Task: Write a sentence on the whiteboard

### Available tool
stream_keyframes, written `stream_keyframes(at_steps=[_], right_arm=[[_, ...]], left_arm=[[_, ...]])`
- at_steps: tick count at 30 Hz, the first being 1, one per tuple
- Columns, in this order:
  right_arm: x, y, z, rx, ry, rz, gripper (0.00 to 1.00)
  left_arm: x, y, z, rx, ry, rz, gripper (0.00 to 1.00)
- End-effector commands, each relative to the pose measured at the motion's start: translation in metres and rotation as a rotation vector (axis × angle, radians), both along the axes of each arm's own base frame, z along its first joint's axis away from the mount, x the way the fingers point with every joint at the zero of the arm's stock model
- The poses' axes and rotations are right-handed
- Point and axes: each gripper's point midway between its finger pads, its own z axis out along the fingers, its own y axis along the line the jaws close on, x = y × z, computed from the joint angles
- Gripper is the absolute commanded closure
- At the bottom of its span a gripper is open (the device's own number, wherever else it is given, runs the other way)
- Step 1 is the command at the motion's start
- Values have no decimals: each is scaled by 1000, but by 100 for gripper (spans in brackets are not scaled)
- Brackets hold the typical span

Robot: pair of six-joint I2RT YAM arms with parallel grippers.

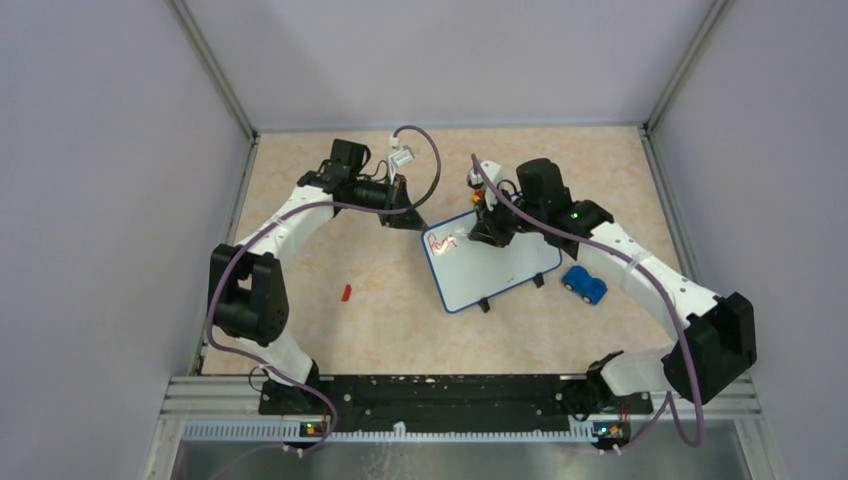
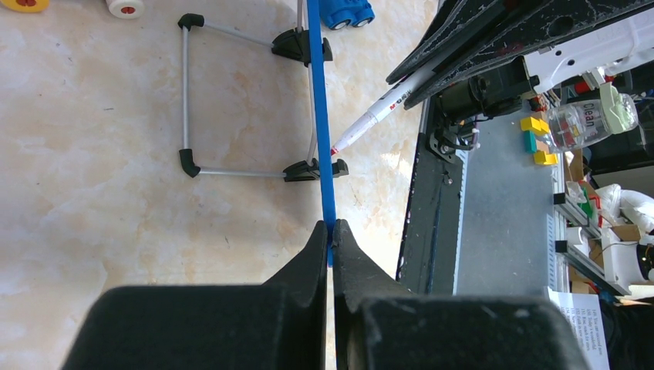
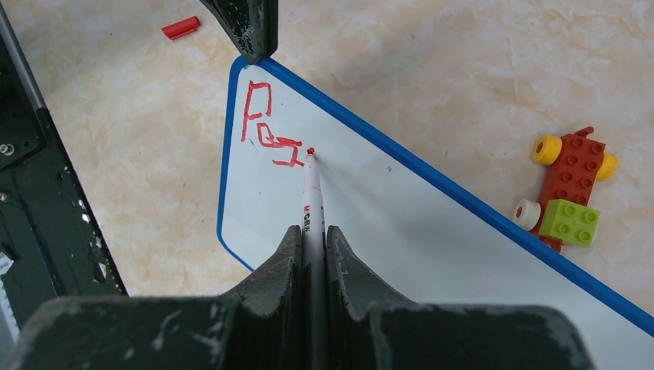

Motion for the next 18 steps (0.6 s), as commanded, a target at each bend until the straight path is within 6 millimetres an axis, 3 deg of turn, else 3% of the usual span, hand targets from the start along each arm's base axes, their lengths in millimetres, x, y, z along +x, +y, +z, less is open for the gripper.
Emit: stream_keyframes(at_steps=[1, 6, 13, 18], right_arm=[[1, -1, 7, -7, -35, -1, 100], [-3, 1, 15, 10, -39, 14, 100], [-15, 2, 43, 97, -41, 39, 100], [-7, -11, 39, 90, -50, 0, 100]], left_arm=[[-12, -3, 16, -33, -34, -34, 100], [-12, -3, 17, -33, -35, -33, 100], [-11, -3, 17, -33, -37, -32, 100], [-11, -3, 17, -32, -36, -32, 100]])
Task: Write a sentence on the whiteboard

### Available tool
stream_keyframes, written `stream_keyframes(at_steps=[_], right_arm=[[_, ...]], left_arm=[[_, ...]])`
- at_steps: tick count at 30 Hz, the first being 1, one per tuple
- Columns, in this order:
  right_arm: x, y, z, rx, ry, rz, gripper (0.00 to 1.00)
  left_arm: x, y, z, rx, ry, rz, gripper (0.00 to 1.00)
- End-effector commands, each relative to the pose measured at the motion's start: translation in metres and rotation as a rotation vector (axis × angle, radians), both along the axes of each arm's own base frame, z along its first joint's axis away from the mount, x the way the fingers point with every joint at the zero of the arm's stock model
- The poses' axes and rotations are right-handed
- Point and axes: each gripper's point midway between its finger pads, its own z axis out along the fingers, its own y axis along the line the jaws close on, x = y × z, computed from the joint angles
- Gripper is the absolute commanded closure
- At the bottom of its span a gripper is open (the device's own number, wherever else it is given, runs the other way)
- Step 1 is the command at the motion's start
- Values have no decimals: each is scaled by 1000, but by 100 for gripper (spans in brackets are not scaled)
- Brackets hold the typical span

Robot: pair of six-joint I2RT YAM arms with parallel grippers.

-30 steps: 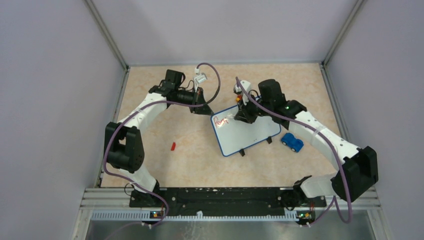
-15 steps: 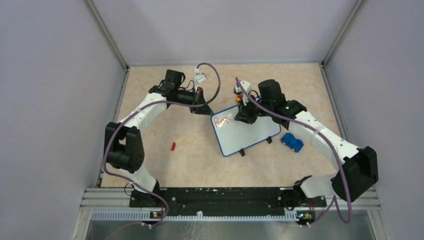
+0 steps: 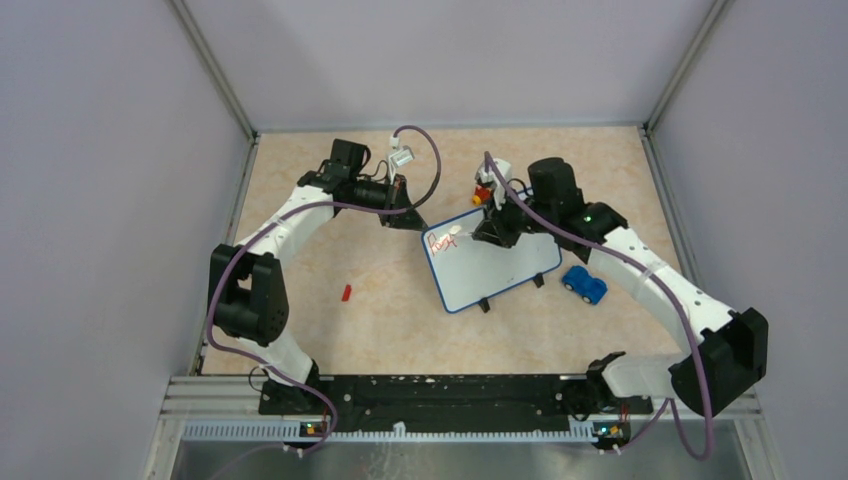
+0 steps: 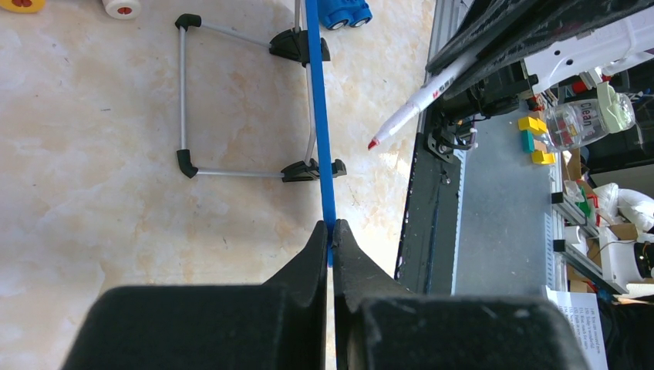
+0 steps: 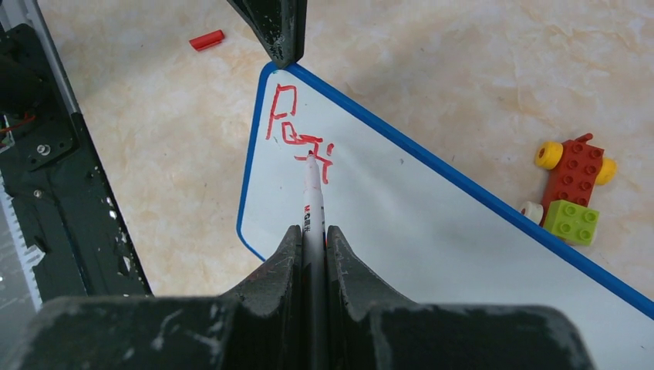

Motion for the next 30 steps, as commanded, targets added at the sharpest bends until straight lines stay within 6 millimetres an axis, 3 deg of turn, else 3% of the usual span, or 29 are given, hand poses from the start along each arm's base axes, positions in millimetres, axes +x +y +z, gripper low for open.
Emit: stream_keyframes(at_steps=[1, 30], right_arm=[[7, -8, 21, 48, -51, -18, 100], [17, -9, -12, -28, -23, -30, 100]], left_arm=[[-10, -3, 17, -29, -41, -29, 100], [-11, -3, 15, -30, -35, -31, 100]])
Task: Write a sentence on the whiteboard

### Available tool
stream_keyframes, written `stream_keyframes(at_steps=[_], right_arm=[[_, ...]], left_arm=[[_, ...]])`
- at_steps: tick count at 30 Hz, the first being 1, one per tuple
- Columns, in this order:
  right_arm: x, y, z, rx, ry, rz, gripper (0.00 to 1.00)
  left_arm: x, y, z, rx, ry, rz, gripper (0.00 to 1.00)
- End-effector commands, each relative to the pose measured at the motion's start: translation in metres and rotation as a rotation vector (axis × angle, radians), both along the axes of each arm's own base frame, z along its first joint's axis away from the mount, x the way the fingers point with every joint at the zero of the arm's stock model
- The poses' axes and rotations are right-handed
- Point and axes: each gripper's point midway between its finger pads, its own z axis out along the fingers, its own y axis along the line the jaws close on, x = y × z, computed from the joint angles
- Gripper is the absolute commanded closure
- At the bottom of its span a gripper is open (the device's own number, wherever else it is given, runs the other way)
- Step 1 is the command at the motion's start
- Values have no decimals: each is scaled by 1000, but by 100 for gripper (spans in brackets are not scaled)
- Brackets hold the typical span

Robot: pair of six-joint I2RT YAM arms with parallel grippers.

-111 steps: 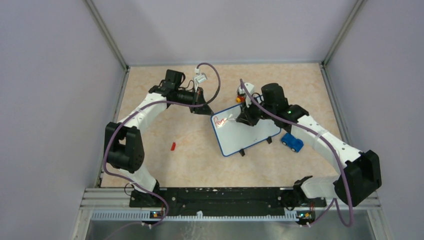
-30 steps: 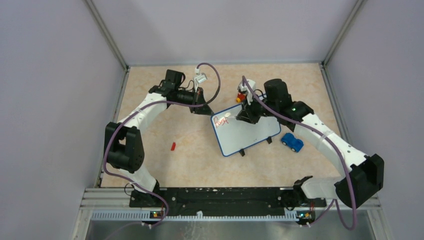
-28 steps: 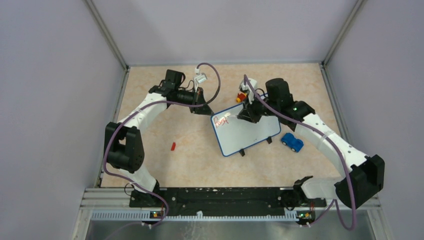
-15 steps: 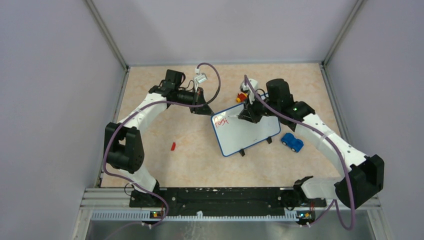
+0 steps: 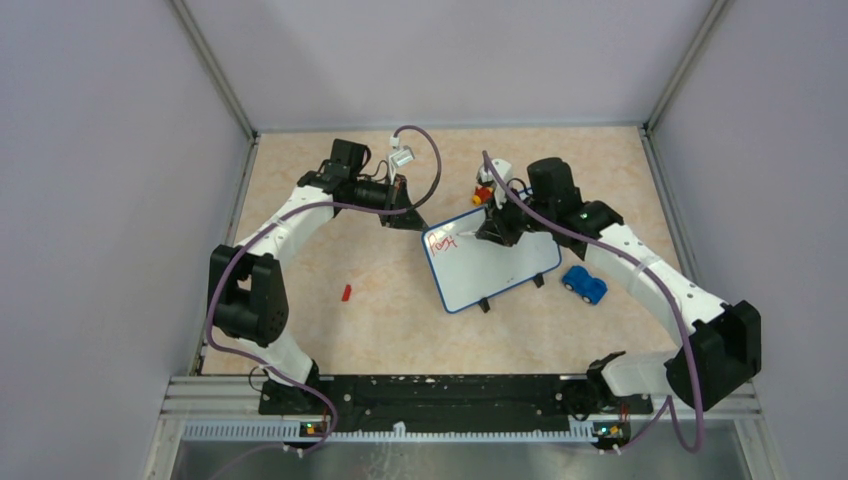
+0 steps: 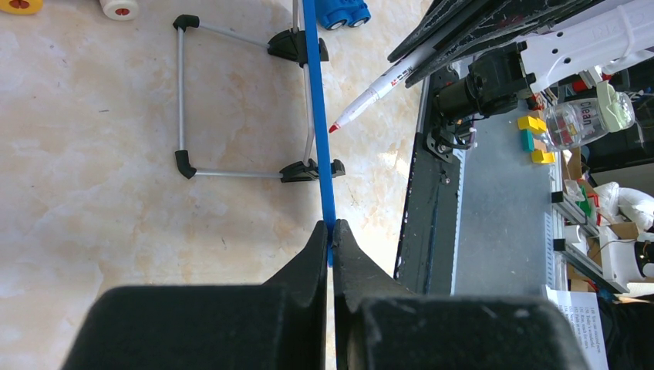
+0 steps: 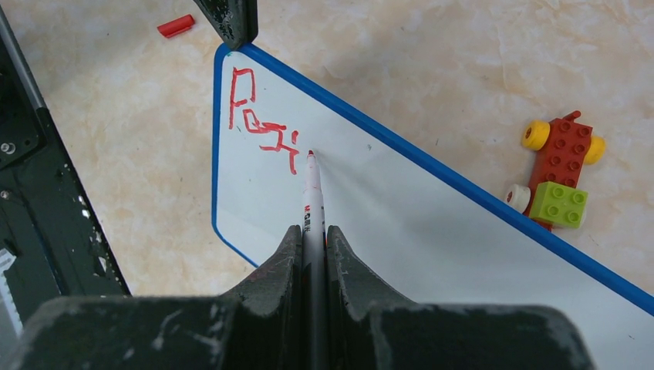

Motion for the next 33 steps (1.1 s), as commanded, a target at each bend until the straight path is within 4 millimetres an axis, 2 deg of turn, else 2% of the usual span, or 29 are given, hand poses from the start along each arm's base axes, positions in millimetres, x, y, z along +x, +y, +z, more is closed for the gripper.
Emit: stream_keyframes(at_steps=[1, 13, 26, 33], right_arm=[[5, 1, -1, -6, -28, 7, 100], [10, 3, -4, -12, -30, 2, 100], [11, -17, 2, -46, -57, -50, 100], [8, -14, 13, -16, -62, -30, 100]], left_arm=[[-10, -2, 14, -28, -32, -28, 100], [-9, -3, 13, -27, -31, -28, 100], [-8, -3, 15, -29, -30, -26, 100], [-8, -3, 14, -28, -31, -27, 100]])
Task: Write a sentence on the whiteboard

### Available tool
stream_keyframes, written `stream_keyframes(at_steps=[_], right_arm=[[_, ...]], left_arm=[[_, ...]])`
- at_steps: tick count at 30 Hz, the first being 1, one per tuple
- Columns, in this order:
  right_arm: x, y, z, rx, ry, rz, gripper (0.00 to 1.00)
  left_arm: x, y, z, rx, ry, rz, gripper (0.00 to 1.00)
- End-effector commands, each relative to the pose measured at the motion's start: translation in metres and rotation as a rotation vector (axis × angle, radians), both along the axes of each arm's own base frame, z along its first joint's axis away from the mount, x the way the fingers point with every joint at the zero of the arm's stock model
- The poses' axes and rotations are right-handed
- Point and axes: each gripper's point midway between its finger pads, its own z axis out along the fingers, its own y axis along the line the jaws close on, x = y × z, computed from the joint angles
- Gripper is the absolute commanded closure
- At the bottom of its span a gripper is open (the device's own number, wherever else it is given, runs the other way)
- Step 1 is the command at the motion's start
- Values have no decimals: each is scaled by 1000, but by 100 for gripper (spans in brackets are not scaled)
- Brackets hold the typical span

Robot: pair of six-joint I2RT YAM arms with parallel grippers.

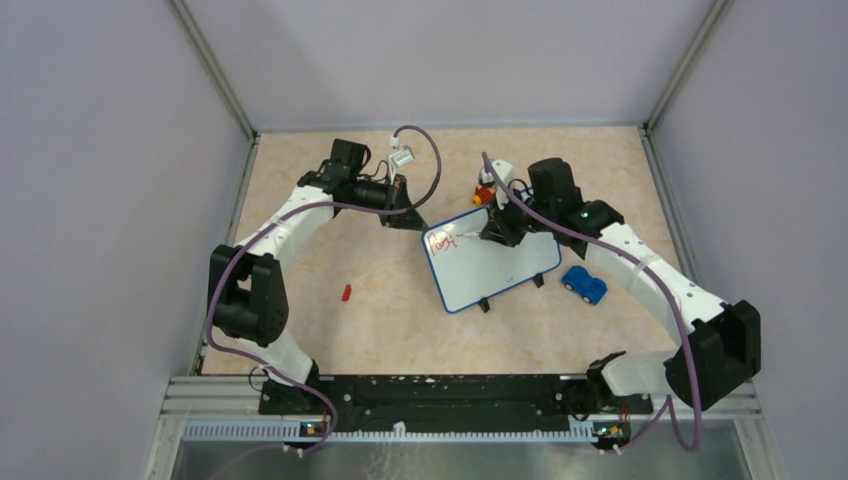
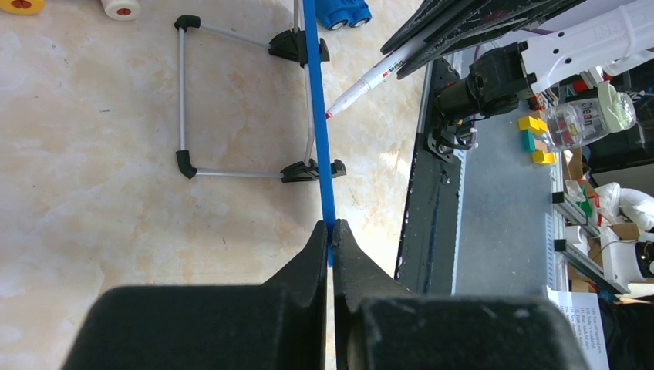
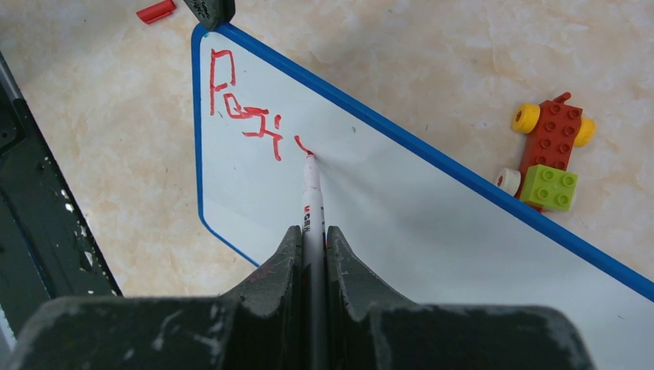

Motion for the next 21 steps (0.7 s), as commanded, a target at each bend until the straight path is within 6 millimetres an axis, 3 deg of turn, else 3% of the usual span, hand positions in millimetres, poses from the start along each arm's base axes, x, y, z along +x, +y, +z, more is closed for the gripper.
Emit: stream_keyframes(at_steps=[1, 7, 21], right_arm=[[1, -3, 22, 32, -65, 9, 100], [-5, 5, 37, 67, -86, 44, 100], [13, 10, 29, 59, -87, 11, 100]], left_arm=[[-8, -3, 15, -29, -32, -28, 100], [-9, -3, 15, -32, -26, -30, 100], [-10, -3, 14, -30, -31, -30, 100]])
